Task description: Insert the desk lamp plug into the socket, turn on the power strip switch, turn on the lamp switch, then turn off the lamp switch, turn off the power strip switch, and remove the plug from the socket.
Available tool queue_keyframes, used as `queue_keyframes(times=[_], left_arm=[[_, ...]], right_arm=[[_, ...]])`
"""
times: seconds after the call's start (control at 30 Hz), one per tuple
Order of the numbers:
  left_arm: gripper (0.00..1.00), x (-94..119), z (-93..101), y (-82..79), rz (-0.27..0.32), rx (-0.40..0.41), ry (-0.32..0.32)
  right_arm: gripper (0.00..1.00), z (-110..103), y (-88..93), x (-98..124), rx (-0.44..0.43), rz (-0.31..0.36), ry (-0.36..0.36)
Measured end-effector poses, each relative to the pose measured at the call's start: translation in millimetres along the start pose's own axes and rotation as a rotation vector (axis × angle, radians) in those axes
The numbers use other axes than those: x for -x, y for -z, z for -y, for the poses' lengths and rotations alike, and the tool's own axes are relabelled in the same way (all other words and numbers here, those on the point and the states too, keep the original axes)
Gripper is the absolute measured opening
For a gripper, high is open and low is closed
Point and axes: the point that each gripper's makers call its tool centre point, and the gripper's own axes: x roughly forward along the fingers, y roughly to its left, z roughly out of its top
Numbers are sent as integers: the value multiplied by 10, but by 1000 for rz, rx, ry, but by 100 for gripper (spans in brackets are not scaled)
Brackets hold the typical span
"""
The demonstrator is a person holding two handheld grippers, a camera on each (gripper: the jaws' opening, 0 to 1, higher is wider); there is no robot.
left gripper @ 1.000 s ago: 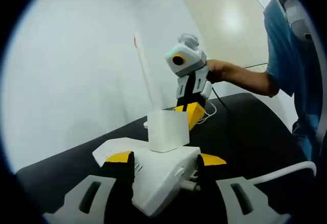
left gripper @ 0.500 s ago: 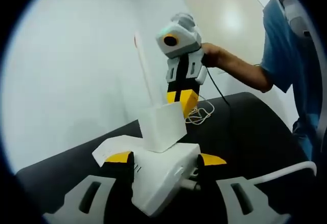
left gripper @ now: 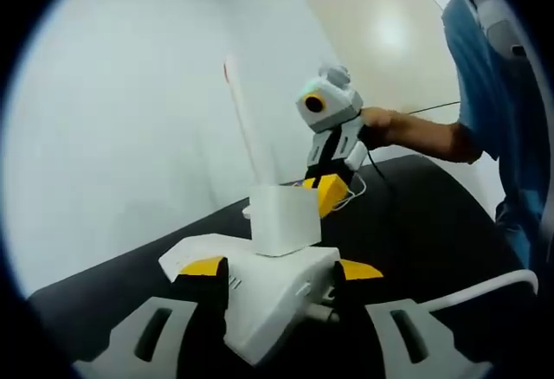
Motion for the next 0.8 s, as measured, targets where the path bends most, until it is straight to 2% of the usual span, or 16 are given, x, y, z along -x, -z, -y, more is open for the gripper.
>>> queue_keyframes(times=[0.17, 0.27, 0.43, 0.5, 0.57, 0.63, 0.7, 0.8], left_arm=[[46, 10, -49, 30, 0, 1, 0], [46, 16, -61, 41, -1, 3, 1], [46, 28, -81, 61, -3, 7, 2], [46, 33, -95, 70, -4, 7, 1], [46, 36, -111, 79, -3, 5, 0], [46, 35, -112, 83, -4, 3, 2], [46, 37, -114, 83, -2, 2, 3], [46, 39, -122, 84, -1, 1, 4]], right_arm=[[5, -7, -25, 7, 38, 0, 54], [6, -17, -54, 3, 116, -60, 114], [5, -39, -190, 27, 243, -155, 158], [5, -42, -253, 28, 285, -159, 171], [5, -33, -229, 36, 277, -148, 165], [5, -38, -186, 26, 227, -114, 143], [5, -37, -177, 36, 164, -48, 118], [5, 7, -71, 23, 108, -28, 99]])
